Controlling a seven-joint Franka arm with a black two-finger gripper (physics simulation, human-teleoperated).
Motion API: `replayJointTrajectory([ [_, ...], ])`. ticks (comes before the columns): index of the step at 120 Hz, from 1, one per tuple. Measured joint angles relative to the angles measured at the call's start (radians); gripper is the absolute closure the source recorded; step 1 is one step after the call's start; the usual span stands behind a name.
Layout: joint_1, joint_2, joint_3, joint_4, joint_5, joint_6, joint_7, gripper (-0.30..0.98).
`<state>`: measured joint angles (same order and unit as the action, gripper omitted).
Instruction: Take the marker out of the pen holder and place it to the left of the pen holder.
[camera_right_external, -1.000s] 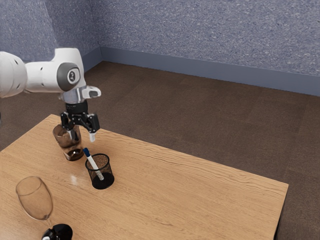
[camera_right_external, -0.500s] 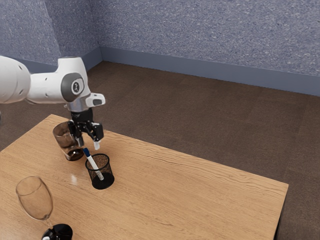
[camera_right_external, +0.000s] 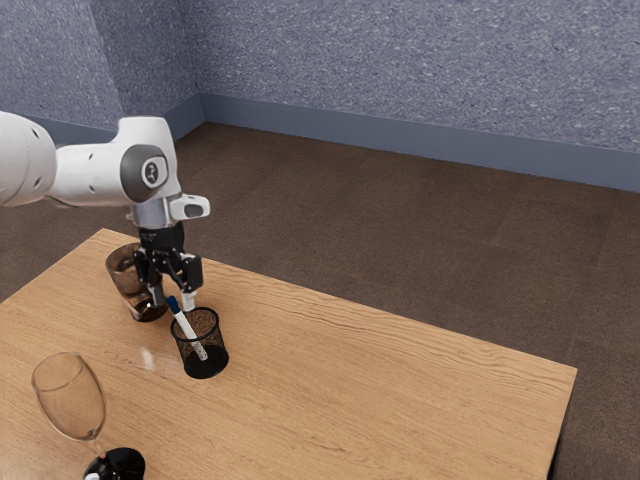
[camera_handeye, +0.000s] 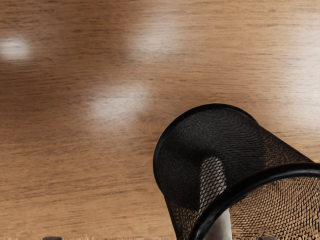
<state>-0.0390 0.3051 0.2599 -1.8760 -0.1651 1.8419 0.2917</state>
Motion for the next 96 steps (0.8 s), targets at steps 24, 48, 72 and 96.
replayJointTrajectory([
  [24, -0.011, -0.006, -0.009, 0.0, 0.0, -0.046, 0.008, 0.2],
  [48, -0.02, -0.012, -0.026, 0.003, -0.002, -0.081, 0.013, 0.33],
  [72, -0.032, -0.025, -0.029, 0.004, -0.012, -0.111, 0.015, 0.44],
  [96, -0.029, -0.018, -0.028, 0.011, -0.029, -0.147, 0.016, 0.59],
])
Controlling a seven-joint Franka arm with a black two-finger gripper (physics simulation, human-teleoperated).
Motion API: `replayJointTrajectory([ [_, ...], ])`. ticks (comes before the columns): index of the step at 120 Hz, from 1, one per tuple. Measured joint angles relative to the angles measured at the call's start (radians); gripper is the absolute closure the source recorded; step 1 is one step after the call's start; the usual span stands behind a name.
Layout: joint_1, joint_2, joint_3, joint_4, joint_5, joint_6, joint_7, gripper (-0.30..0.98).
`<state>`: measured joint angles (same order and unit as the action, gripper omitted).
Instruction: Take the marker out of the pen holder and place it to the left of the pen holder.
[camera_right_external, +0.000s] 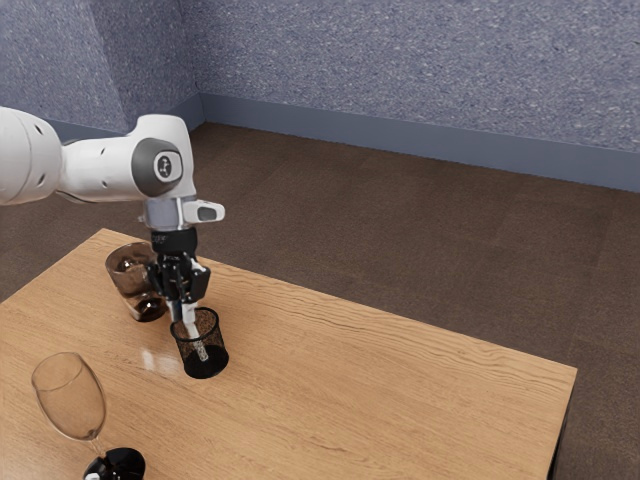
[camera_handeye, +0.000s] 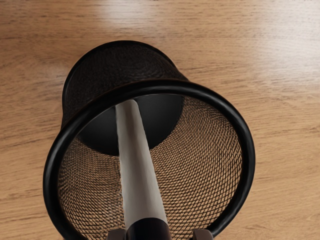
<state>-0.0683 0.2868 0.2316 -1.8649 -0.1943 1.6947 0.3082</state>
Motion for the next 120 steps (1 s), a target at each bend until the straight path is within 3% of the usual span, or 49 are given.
replayJointTrajectory([
  [42, -0.001, -0.009, 0.001, 0.012, -0.014, -0.012, 0.0, 0.75],
  [82, -0.01, -0.205, 0.011, 0.014, 0.048, -0.082, -0.015, 0.79],
  [103, 0.018, -0.051, 0.016, 0.196, 0.052, -0.12, -0.024, 0.79],
  [120, 0.049, 0.003, 0.021, 0.213, 0.048, -0.077, -0.031, 0.79],
])
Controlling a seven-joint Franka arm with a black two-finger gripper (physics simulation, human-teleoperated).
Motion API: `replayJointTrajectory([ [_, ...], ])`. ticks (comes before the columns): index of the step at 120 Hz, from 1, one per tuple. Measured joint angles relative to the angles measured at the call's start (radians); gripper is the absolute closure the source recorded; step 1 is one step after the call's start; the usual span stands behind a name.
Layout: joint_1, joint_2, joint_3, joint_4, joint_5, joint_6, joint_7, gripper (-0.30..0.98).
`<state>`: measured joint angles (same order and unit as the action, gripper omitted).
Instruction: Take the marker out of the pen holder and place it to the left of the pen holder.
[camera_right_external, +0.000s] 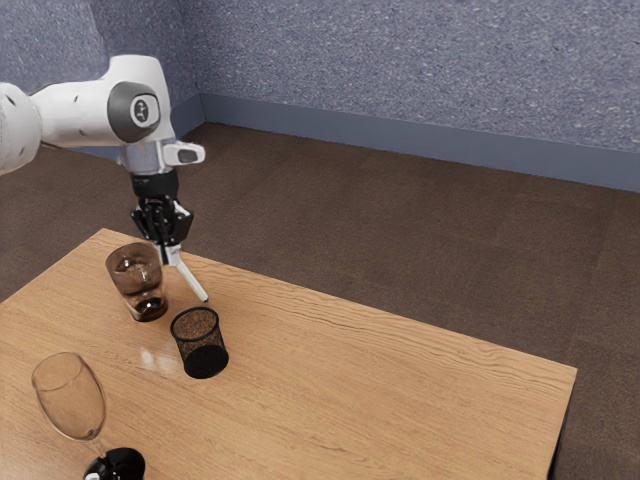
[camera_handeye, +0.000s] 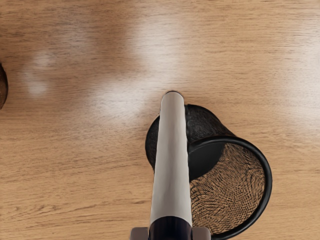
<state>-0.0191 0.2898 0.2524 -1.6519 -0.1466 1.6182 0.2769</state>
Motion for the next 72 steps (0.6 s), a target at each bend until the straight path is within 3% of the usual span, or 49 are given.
replayJointTrajectory([
  [30, -0.016, 0.06, 0.053, -0.027, 0.056, 0.126, -0.024, 0.79],
  [72, -0.067, 0.075, 0.057, -0.075, 0.083, 0.161, -0.069, 0.74],
])
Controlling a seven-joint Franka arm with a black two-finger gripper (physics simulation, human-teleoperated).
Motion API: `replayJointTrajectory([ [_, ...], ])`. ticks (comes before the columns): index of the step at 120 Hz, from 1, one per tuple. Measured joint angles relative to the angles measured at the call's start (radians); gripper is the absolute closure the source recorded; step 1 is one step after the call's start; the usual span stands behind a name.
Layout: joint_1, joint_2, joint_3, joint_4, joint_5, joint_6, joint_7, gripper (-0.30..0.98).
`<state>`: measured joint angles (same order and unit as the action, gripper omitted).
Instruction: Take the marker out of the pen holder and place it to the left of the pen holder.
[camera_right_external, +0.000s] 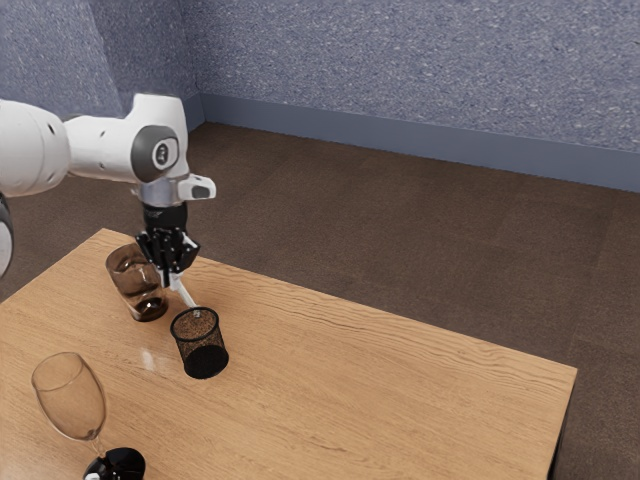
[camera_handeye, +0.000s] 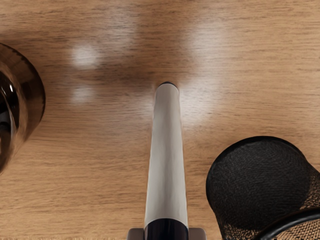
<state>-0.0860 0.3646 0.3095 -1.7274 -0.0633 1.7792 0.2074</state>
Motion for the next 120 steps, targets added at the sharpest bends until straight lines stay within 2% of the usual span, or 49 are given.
replayJointTrajectory([
  [40, -0.017, -0.008, 0.0, -0.051, -0.007, -0.006, -0.019, 0.6],
  [52, -0.016, -0.045, 0.008, -0.098, -0.004, -0.006, -0.024, 0.57],
  [94, -0.011, -0.075, 0.013, -0.266, -0.003, 0.025, -0.045, 0.71],
  [112, -0.004, -0.175, -0.01, -0.235, -0.015, 0.039, -0.049, 0.39],
  [116, 0.003, -0.196, -0.039, -0.176, -0.02, 0.034, -0.05, 0.34],
  [120, 0.006, -0.205, -0.084, -0.046, -0.025, 0.003, -0.051, 0.29],
])
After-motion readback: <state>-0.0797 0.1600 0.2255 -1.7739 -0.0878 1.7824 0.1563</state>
